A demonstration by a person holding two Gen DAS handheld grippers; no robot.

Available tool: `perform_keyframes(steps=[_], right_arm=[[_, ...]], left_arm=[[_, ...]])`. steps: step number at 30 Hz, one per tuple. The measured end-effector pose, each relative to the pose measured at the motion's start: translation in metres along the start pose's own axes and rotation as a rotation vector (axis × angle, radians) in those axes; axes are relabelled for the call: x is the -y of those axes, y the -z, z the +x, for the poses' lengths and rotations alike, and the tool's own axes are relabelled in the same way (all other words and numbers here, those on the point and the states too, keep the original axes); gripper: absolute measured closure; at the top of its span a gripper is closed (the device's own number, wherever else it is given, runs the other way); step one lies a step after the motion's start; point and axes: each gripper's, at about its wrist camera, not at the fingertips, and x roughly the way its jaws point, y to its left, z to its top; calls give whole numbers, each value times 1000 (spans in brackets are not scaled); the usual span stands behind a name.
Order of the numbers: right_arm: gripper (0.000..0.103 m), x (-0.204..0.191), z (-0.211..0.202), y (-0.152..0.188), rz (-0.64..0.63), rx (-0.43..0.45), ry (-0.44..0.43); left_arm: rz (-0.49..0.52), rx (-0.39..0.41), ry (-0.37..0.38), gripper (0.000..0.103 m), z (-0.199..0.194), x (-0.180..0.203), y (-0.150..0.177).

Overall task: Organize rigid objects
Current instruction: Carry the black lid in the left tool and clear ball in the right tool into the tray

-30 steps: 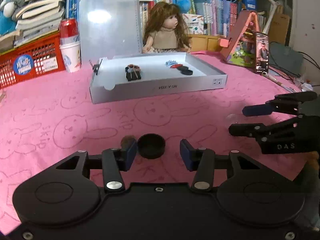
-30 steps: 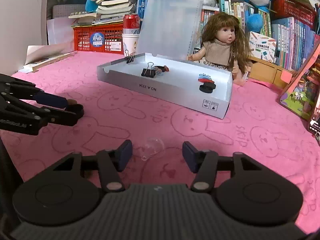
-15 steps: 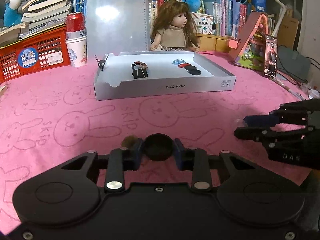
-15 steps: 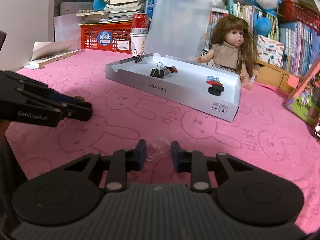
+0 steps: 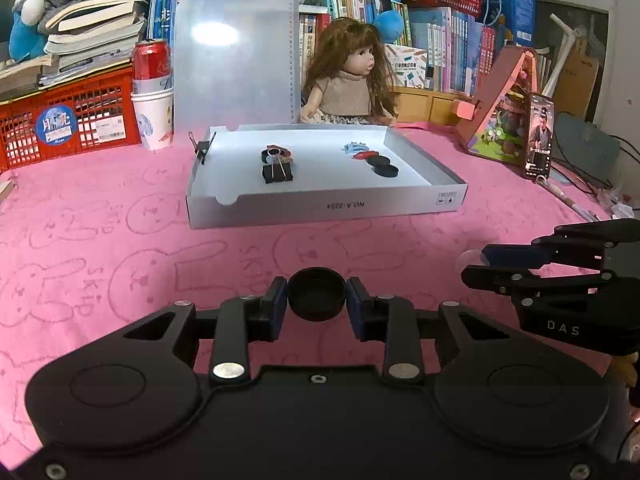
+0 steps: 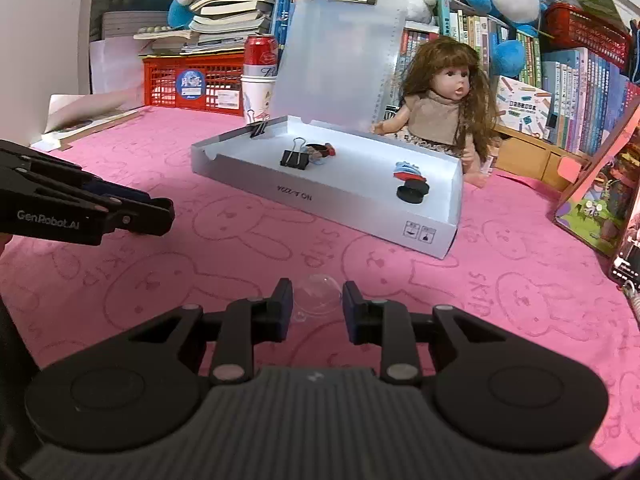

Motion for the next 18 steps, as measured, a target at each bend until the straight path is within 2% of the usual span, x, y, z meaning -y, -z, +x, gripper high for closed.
perform_keyframes(steps=[18], right_arm=[[71, 14, 14, -21, 129, -14, 64]], left_arm=[[-32, 6, -31, 72, 20, 0, -23]])
